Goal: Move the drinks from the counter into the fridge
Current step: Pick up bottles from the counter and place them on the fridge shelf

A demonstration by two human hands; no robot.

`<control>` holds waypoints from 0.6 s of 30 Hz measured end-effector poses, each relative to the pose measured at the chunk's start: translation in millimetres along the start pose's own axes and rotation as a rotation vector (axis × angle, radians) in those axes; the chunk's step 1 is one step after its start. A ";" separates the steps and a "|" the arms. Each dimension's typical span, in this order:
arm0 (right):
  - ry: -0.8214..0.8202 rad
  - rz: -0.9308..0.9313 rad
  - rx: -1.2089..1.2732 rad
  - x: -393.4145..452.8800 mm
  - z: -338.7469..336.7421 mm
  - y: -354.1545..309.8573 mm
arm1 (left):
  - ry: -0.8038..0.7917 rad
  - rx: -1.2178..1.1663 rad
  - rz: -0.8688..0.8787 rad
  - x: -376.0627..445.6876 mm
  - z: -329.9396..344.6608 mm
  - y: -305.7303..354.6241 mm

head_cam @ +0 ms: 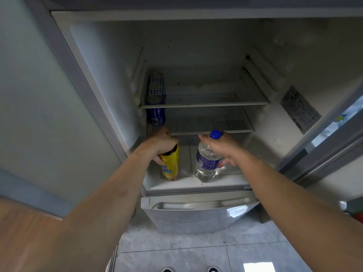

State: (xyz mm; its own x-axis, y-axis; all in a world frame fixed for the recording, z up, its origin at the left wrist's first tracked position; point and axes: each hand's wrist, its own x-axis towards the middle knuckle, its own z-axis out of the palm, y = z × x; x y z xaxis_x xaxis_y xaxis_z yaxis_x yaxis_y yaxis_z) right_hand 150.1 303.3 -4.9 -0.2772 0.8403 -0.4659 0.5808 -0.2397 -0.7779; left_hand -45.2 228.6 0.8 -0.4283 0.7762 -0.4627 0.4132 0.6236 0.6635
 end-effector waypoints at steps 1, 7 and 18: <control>0.027 -0.013 0.014 -0.6 0.9 3.2 | -0.023 -0.017 -0.012 -4.0 1.3 -1.7; 0.114 -0.056 0.147 -8.0 0.1 22.3 | 0.060 -0.248 0.001 -30.6 10.4 -28.1; 0.282 -0.060 0.784 -42.6 -42.6 36.7 | 0.389 -1.114 0.012 -98.2 35.4 -50.9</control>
State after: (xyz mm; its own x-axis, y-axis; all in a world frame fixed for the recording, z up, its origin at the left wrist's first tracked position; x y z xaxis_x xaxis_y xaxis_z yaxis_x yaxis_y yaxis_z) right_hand 215.8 279.4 4.4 -0.0280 0.9276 -0.3726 -0.1584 -0.3722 -0.9146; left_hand 4.3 123.9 -8.3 -0.7250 0.5804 -0.3708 -0.4283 0.0417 0.9027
